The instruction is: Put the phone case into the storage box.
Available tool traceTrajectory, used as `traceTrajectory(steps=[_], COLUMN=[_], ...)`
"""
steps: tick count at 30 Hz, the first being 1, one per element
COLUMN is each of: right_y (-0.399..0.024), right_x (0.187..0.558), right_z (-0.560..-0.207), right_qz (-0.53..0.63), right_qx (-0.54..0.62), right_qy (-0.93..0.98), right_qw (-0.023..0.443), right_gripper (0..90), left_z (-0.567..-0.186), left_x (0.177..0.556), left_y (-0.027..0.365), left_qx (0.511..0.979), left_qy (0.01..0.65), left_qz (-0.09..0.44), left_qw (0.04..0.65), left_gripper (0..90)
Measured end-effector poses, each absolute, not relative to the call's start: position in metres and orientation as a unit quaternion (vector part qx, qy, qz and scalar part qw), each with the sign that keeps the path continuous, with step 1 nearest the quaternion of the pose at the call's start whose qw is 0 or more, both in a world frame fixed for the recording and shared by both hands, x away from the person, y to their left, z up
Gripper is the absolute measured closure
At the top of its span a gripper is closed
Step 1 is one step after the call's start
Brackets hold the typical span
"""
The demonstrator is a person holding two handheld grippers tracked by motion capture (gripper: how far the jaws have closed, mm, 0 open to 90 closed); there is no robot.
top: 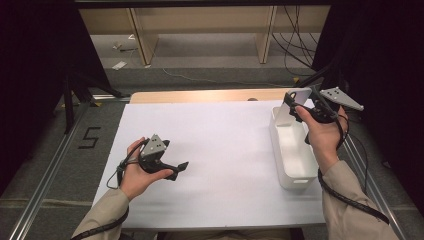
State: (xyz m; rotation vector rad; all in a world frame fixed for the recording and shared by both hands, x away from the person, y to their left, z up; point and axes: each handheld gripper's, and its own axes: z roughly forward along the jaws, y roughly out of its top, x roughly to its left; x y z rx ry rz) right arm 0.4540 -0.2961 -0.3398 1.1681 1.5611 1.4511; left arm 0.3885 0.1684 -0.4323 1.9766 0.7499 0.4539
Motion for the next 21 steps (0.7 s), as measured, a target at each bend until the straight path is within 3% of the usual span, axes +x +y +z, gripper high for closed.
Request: traceTrajectory(steps=[21], right_y=[-0.3051], right_x=[0.4569], right_z=[-0.3413], right_qz=[0.556], right_qx=[0.46], right_qy=[0.595], right_qw=[0.352], right_gripper=[18.1], left_z=[-0.4322], left_x=[0.3883], left_y=[0.1684], left_qx=[0.807], left_qy=[0.305], left_qz=[0.187], left_qw=[0.469], left_gripper=[0.0])
